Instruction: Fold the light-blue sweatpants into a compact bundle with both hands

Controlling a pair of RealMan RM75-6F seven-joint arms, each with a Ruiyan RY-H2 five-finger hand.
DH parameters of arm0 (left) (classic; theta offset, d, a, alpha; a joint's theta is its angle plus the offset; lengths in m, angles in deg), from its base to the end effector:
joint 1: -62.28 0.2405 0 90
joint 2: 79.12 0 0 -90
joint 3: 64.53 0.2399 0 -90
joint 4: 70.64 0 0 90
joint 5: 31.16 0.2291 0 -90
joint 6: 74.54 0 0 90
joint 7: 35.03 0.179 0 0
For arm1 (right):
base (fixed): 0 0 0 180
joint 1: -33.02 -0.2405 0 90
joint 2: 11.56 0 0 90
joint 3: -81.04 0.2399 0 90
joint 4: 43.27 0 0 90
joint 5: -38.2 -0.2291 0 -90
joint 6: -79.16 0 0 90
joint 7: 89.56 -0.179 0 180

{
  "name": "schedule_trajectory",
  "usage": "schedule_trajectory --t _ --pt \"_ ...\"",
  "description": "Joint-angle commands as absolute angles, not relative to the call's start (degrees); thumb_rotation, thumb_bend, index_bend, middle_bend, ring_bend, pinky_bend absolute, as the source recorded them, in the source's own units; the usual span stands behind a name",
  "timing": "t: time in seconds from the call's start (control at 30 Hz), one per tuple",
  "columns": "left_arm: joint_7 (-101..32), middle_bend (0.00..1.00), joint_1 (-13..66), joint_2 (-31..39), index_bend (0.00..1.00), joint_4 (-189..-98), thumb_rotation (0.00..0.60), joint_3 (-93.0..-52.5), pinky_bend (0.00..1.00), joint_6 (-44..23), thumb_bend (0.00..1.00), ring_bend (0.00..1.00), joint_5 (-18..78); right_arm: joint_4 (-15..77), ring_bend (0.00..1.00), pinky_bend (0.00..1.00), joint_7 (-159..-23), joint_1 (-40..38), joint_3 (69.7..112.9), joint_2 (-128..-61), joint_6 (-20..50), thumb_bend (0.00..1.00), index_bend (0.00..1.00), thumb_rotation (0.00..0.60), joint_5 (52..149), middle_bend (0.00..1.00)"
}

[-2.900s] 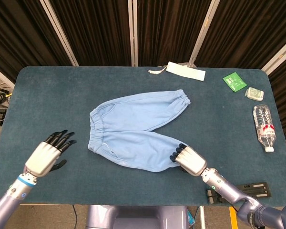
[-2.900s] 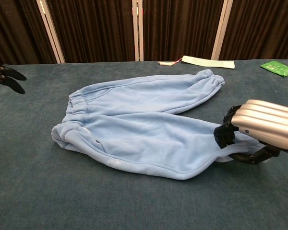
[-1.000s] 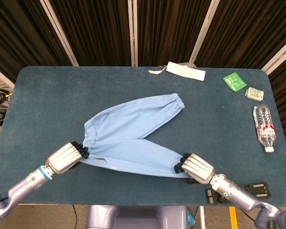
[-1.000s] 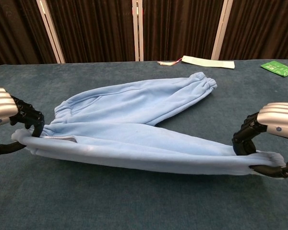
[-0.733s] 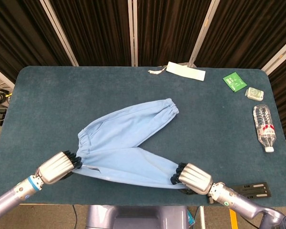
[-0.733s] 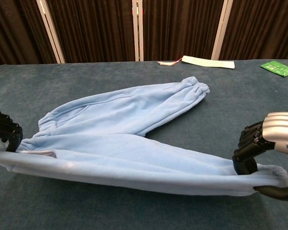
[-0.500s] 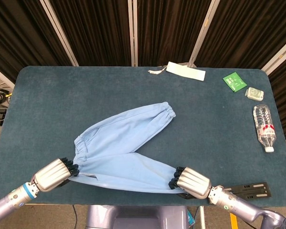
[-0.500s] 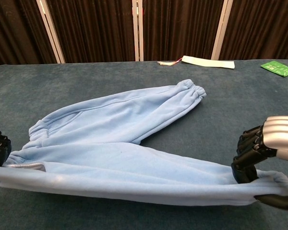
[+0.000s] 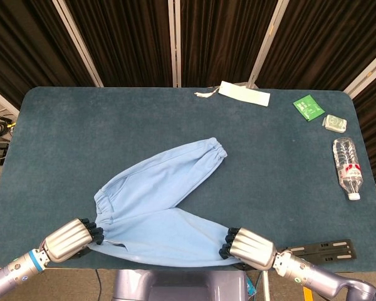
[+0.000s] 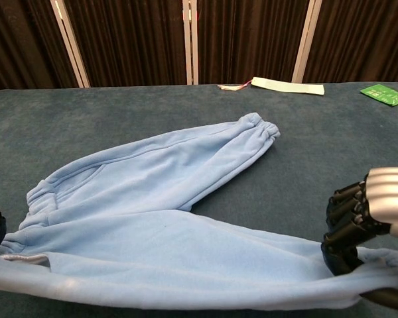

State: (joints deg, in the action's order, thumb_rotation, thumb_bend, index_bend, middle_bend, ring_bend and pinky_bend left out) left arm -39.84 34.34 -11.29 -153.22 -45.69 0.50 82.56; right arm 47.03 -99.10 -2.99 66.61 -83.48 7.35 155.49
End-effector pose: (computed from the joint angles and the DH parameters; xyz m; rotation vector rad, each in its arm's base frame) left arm -0.2474 0.1977 0.0239 -2.3872 -0.6977 -0.8854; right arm -0.1577 -0.2079 -0.0075 2.4990 -0.7256 1.1923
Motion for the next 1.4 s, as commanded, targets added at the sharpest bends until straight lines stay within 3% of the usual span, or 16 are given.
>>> schedule_trajectory --t 0.03,0.23,0.47,0.6,0.87,1.4 --pt "-41.53 0.45 34.00 -12.23 0.66 -154.69 0.600 -46.89 0.54 -1.10 0.53 0.45 79.83 46.54 0.54 0.42 -98.81 -3.29 68.12 -83.59 7.60 0.55 0.68 0.600 154.13 0.65" --pt "-42.60 0.45 31.23 -15.13 0.67 -160.66 0.600 -50.81 0.53 -8.78 0.53 0.45 71.10 46.02 0.54 0.42 -96.77 -5.65 73.95 -83.78 10.56 0.55 0.67 0.600 148.84 0.65" --pt "-39.79 0.40 27.16 -17.36 0.66 -166.92 0.600 -56.34 0.40 -19.40 0.53 0.40 58.96 43.64 0.54 0.42 -92.37 -9.76 81.28 -86.75 18.17 0.55 0.67 0.600 140.26 0.65" --pt "-37.95 0.39 25.81 -17.15 0.67 -168.13 0.600 -58.86 0.39 -22.74 0.53 0.39 53.83 40.49 0.54 0.42 -89.81 -11.98 84.10 -89.47 21.03 0.55 0.67 0.600 137.46 0.65" --pt "-38.26 0.39 23.33 -16.21 0.68 -167.31 0.600 -62.34 0.40 -28.81 0.54 0.39 45.61 30.80 0.54 0.42 -85.36 -17.18 87.43 -95.90 25.87 0.55 0.67 0.600 135.33 0.65" --pt "-38.92 0.38 20.59 -12.99 0.68 -161.58 0.600 -64.51 0.40 -38.00 0.56 0.37 35.82 13.99 0.54 0.42 -83.96 -24.17 92.85 -104.44 31.53 0.55 0.67 0.600 126.81 0.65"
